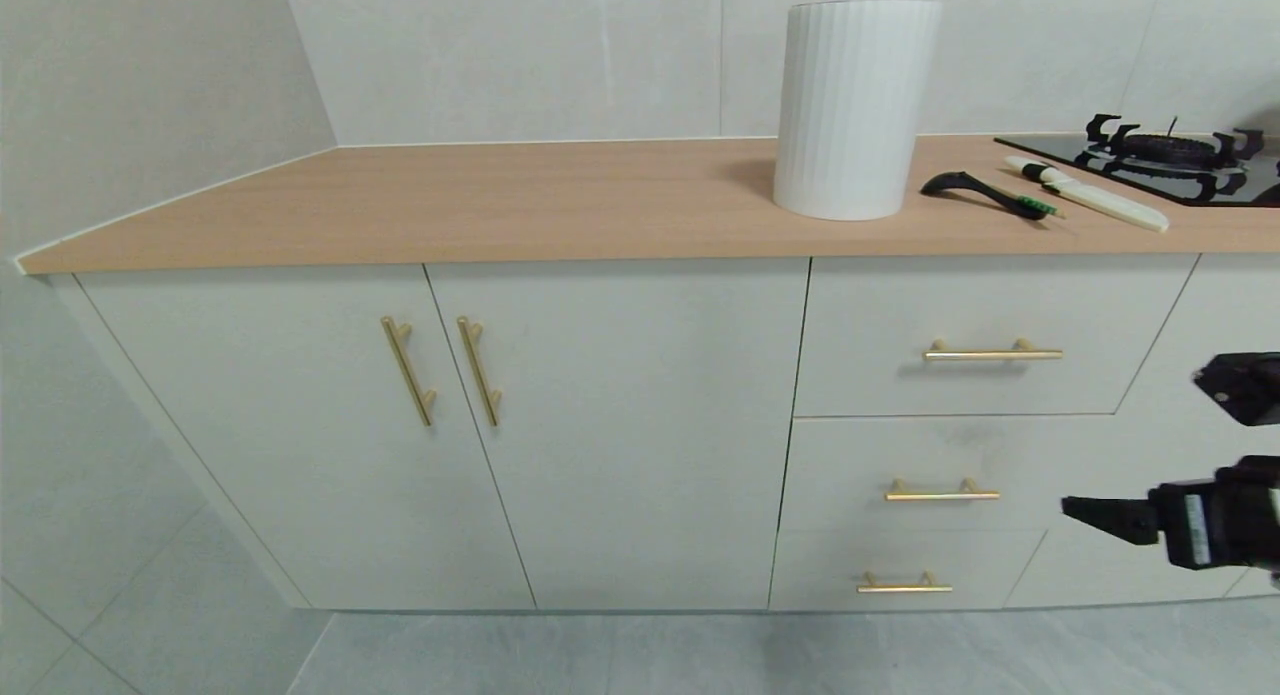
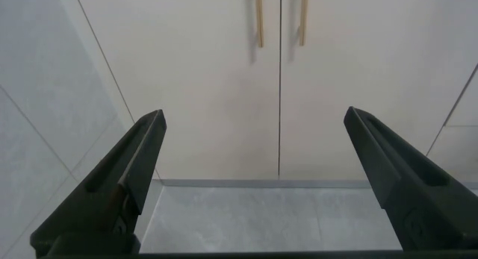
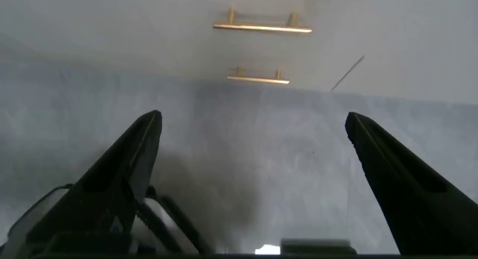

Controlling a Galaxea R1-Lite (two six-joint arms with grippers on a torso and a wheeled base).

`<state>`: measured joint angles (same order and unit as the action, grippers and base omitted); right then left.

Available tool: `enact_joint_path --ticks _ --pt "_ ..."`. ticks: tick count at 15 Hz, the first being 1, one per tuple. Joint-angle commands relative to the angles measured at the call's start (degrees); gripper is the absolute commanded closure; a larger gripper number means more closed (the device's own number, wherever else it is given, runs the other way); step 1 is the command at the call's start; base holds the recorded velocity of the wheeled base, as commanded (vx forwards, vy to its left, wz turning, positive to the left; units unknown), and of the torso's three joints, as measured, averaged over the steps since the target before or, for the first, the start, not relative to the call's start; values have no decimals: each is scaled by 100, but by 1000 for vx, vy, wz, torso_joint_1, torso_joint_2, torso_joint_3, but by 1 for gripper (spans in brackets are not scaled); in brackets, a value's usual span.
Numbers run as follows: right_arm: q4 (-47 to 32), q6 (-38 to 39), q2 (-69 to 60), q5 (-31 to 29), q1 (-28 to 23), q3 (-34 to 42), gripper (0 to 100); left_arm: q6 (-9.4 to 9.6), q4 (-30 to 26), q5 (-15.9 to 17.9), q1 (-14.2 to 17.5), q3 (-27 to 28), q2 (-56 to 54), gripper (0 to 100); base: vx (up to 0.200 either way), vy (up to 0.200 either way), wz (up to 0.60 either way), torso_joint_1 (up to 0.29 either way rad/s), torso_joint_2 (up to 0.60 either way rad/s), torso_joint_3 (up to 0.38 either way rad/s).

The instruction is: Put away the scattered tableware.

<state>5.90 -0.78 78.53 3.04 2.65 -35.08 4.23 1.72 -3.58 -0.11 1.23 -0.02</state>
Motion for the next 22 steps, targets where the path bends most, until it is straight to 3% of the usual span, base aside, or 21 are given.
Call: enact_joint_path --ticks 1,6,10,14,17,22 --pt "517 -27 2289 30 -18 -684 0 -1 4 -2 2 0 2 0 0 0 0 0 0 0" --pt "2565 -19 3942 -75 -141 -640 0 -1 4 -2 2 0 2 0 0 0 0 0 0 0" --pt "3998 -27 4645 -506 -221 -640 0 -1 -5 -2 2 0 2 0 0 0 0 0 0 0" --pt "4508 -36 5067 -761 -203 -658 0 -1 4 -2 2 0 2 0 0 0 0 0 0 0" --pt "5518 -45 5568 -936 -185 -675 0 -1 4 -2 2 0 2 0 0 0 0 0 0 0" --pt "5826 -27 5805 -998 -115 -781 0 -1 4 -2 2 0 2 0 0 0 0 0 0 0"
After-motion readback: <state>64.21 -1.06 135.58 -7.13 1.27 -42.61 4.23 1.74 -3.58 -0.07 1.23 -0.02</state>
